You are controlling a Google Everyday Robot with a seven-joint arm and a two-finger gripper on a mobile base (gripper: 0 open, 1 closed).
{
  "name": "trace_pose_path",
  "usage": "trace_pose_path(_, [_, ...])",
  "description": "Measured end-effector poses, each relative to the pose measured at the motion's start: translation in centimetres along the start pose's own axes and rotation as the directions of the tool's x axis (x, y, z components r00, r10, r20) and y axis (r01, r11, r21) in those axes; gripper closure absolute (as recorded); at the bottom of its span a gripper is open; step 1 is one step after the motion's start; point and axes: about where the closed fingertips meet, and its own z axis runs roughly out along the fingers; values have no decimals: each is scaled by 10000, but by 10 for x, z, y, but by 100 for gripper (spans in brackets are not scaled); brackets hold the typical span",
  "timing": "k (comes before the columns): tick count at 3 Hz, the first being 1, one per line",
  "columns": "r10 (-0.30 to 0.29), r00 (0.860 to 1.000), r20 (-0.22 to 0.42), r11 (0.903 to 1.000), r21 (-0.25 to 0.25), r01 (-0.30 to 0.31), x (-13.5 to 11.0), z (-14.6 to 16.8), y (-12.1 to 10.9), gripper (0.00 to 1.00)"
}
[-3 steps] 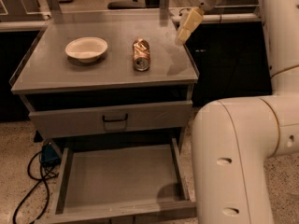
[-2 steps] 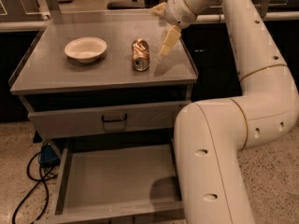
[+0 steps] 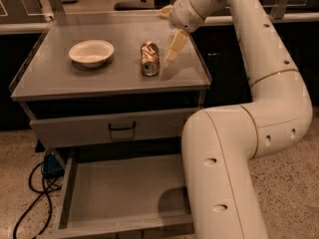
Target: Place orange can into middle drawer
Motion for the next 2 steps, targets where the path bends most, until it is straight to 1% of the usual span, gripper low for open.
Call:
trace_pose_path(1, [-163,9988,460,9986,-487,185,-2,44,0,0])
trace_pose_path(2, [-158,9988,463,9986,-488,181,-2,44,0,0])
